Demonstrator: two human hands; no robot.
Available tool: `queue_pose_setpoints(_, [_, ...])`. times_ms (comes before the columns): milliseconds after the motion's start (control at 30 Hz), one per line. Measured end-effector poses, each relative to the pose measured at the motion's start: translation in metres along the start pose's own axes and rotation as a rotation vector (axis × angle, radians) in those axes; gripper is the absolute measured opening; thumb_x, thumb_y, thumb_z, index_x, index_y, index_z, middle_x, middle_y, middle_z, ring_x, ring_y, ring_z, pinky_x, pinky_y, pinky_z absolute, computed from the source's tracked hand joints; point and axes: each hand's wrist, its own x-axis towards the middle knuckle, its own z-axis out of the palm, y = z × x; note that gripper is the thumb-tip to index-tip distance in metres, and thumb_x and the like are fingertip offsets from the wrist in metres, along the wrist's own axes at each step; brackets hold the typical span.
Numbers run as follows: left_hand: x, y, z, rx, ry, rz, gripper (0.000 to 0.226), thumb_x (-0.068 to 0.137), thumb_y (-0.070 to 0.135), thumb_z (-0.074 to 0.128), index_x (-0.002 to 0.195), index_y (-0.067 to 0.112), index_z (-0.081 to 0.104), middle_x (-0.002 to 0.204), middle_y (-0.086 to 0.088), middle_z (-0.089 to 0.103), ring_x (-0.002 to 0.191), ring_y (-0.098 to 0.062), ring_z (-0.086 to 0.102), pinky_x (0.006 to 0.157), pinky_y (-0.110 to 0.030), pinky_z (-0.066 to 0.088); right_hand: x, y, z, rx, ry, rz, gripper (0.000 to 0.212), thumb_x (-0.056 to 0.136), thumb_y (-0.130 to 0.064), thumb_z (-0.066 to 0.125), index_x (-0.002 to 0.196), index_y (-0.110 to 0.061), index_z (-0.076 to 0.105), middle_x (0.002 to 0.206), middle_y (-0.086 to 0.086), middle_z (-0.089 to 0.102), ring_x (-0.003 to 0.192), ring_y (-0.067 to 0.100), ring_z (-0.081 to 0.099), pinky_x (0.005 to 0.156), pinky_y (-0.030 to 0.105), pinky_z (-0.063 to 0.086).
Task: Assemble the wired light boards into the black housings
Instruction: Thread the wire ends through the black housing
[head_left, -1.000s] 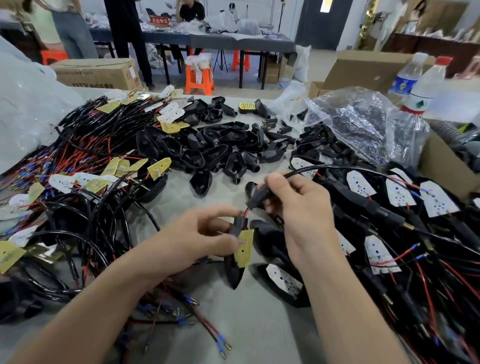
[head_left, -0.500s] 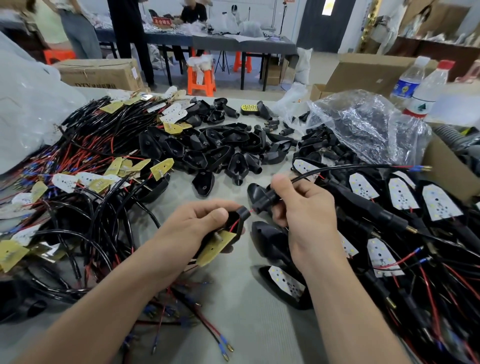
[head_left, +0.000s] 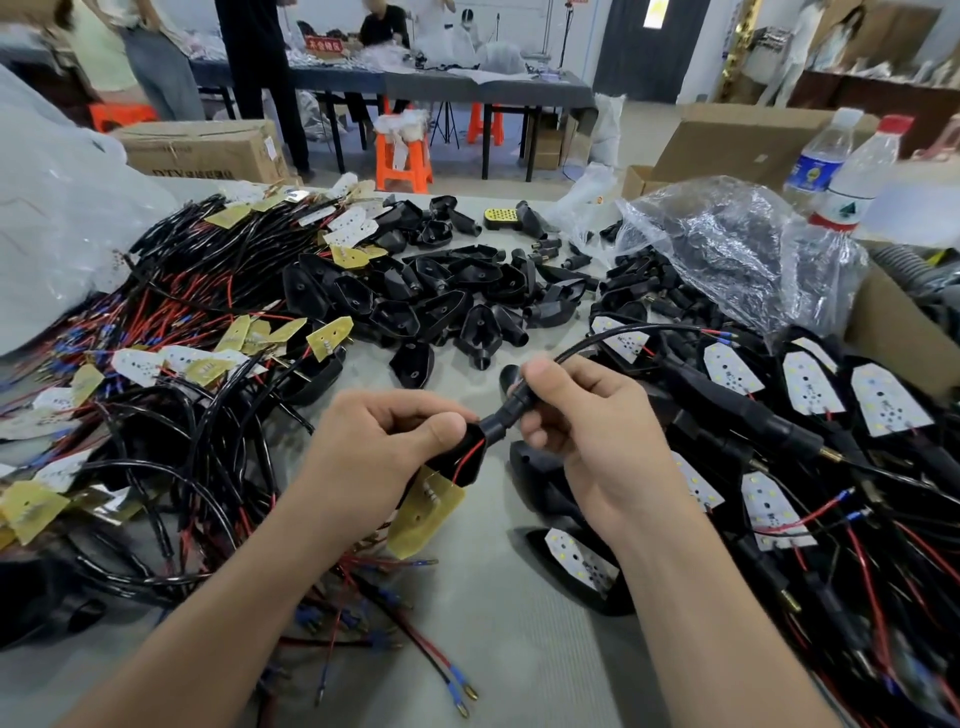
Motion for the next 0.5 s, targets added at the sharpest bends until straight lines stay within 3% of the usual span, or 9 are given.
queue_pose_setpoints(167, [-0.0021,-0.0003,0.0017,-0.064,0.036,0.008,0.026,0.092,0.009,0.072,0.084,0.03,0.084,0.073,-0.005,0.078,0.068,-0.021,0.075,0.061,-0.03,0.06,-0.0012,-0.0057,-0.0045,0.116,-0.114,0.087,0.01,0.092,0.003,0.062,0.094,-0.003,0.07,0.07,0.01,0.066,0.056,0.015,0.063,0.053,0.02,0.054])
queue_pose_setpoints(500, [-0.0049,-0.0031,0.0032,-0.17,0.073,0.056,0.018,0.085,0.011,0.075,0.081,0.026,0.084,0.073,-0.007,0.077,0.067,-0.02,0.075,0.059,-0.025,0.058,-0.0059,-0.0013,0.0022,0.026,-0.242,0.094,0.013,0.093,0.005,0.062,0.096,-0.008,0.064,0.075,0.01,0.072,0.062,0.017,0.067,0.058,0.022,0.055])
